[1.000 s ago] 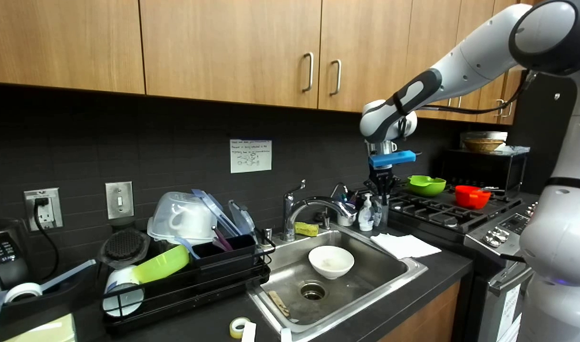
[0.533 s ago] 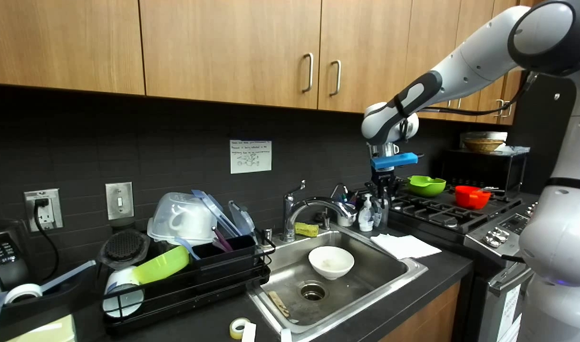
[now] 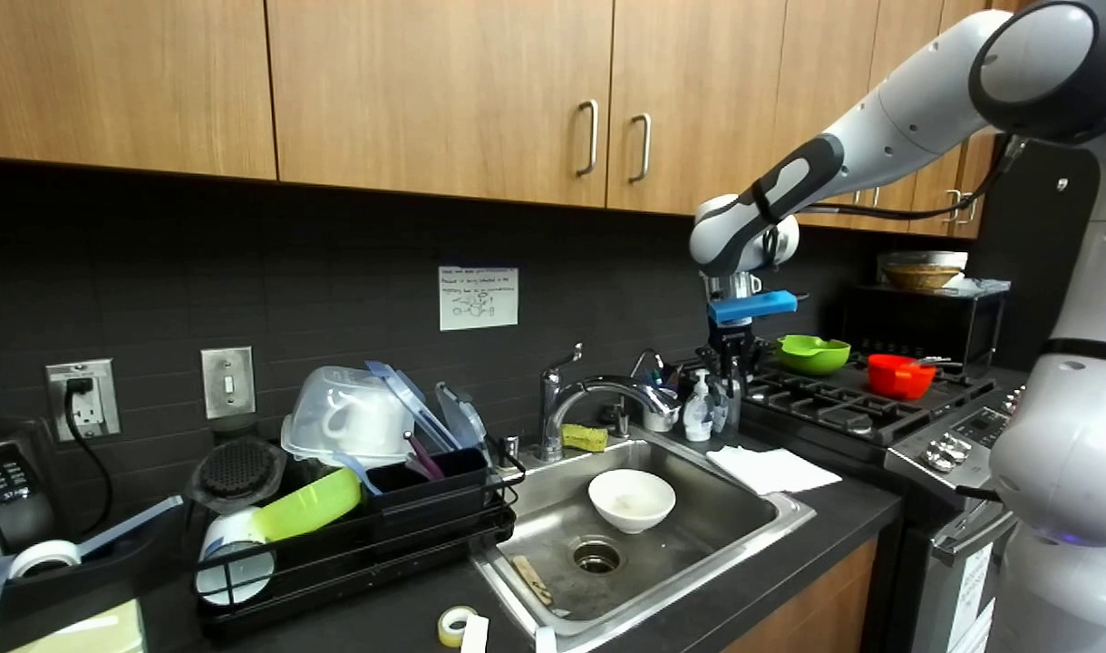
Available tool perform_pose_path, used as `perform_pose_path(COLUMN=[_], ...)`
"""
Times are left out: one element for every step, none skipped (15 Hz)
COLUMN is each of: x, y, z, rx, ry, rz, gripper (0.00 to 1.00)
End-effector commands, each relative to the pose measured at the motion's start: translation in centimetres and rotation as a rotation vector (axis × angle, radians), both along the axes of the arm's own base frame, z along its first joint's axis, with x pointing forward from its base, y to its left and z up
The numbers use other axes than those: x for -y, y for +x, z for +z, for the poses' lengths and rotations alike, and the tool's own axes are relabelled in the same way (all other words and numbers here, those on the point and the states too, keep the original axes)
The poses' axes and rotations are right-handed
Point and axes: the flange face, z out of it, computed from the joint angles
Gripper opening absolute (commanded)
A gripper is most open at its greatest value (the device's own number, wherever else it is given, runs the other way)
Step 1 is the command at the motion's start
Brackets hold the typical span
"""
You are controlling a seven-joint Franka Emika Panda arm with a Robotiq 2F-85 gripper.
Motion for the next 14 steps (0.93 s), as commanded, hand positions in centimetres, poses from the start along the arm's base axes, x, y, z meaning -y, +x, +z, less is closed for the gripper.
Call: perform_pose_path(x=[0.0, 0.0, 0.0, 0.0, 0.0, 0.0, 0.0, 0.1, 0.3, 0.3, 0.5, 0.6, 0.7, 1.0], y=[0.0, 0.0, 0.0, 0.0, 0.0, 0.1, 0.1, 0.2, 0.2, 0.3, 0.4, 0.4, 0.5, 0.5], z=[0.1, 0.1, 0.1, 0.1, 0.1, -0.1, -0.2, -0.4, -0.7, -1.1, -1.4, -1.8, -2.2, -2.7], rx=[-0.001, -0.001, -0.001, -0.001, -0.001, -0.002, -0.005, -0.006, -0.009, -0.016, -0.022, -0.028, -0.035, -0.041], ry=[0.0, 0.0, 0.0, 0.0, 0.0, -0.004, -0.001, 0.001, 0.003, 0.007, 0.007, 0.012, 0.018, 0.023], rz=[0.0, 0.0, 0.0, 0.0, 0.0, 0.001, 0.002, 0.008, 0.011, 0.014, 0.012, 0.013, 0.011, 0.012], gripper=[0.27, 0.27, 0.27, 0.27, 0.27, 0.52, 0.53, 0.57, 0.64, 0.7, 0.76, 0.84, 0.9, 0.96])
